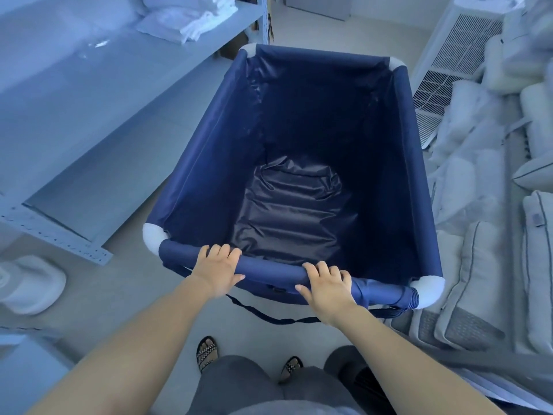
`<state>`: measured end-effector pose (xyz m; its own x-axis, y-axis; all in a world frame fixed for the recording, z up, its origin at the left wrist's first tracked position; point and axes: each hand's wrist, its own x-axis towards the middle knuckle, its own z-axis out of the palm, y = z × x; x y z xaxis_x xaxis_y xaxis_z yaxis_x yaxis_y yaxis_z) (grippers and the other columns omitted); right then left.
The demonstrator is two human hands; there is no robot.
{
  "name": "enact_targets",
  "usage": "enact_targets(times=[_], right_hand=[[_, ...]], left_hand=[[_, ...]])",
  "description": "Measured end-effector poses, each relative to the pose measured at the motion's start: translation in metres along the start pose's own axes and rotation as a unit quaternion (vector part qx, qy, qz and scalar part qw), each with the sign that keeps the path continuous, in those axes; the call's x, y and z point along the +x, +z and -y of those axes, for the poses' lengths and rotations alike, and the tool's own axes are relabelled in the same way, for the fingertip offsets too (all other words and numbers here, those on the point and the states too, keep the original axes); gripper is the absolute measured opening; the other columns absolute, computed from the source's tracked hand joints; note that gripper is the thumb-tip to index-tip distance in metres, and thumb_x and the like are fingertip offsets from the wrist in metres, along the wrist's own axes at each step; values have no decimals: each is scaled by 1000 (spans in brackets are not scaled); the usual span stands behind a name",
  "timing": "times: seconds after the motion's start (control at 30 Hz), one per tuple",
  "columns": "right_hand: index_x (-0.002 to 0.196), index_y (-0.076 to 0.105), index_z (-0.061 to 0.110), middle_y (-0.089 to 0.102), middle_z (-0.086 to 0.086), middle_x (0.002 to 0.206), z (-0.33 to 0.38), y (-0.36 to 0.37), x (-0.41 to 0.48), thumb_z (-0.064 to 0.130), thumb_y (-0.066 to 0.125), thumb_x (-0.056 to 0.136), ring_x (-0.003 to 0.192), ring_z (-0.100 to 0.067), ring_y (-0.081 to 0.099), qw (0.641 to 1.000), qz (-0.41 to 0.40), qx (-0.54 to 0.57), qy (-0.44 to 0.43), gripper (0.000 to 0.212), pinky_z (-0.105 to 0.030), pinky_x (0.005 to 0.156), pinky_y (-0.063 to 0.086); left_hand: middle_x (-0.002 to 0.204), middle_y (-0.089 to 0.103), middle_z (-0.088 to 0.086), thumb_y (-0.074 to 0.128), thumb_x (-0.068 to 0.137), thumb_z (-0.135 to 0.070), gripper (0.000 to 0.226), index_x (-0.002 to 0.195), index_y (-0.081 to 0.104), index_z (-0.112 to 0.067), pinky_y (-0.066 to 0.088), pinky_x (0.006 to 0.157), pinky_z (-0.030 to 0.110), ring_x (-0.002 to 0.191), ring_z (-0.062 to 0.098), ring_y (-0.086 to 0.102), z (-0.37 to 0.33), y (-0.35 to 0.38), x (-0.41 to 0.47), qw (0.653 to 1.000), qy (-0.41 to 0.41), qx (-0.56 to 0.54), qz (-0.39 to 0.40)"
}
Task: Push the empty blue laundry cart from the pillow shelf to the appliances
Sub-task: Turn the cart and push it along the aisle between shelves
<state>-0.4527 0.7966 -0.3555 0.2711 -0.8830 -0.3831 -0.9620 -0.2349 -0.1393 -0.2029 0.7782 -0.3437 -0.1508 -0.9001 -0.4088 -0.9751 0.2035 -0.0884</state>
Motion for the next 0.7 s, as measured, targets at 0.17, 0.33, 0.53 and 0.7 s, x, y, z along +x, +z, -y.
enact_targets(times=[0.17,0.33,0.53,0.7], right_hand=[[137,32,22,46,0,125,5,9,-4,58,25,94,114,-24,41,999,-41,-4,29,56,-39,104,22],[131,40,23,49,1,120,13,16,-6,63,31,90,109,-24,44,996,-56,-18,60,59,-39,100,25],[129,42,21,51,1,121,21,13,-6,63,31,90,110,-24,46,994,-50,-40,88,58,-40,101,25],[128,40,21,50,1,119,29,5,-3,61,28,91,109,-22,46,991,-36,-74,102,56,-38,100,27]], left_hand=[[120,49,-4,41,92,-52,47,129,38,-24,22,108,36,114,19,44,1,8,-10,997,-2,-25,-67],[118,51,-7,44,92,-49,40,127,39,-30,21,109,41,112,18,44,18,8,-11,997,25,-51,-46],[113,52,-4,46,93,-42,34,123,40,-28,28,97,41,108,18,44,34,1,-3,995,81,-57,-5],[112,52,-4,46,93,-40,33,123,40,-28,31,89,41,106,19,44,43,1,3,992,110,-59,-23]])
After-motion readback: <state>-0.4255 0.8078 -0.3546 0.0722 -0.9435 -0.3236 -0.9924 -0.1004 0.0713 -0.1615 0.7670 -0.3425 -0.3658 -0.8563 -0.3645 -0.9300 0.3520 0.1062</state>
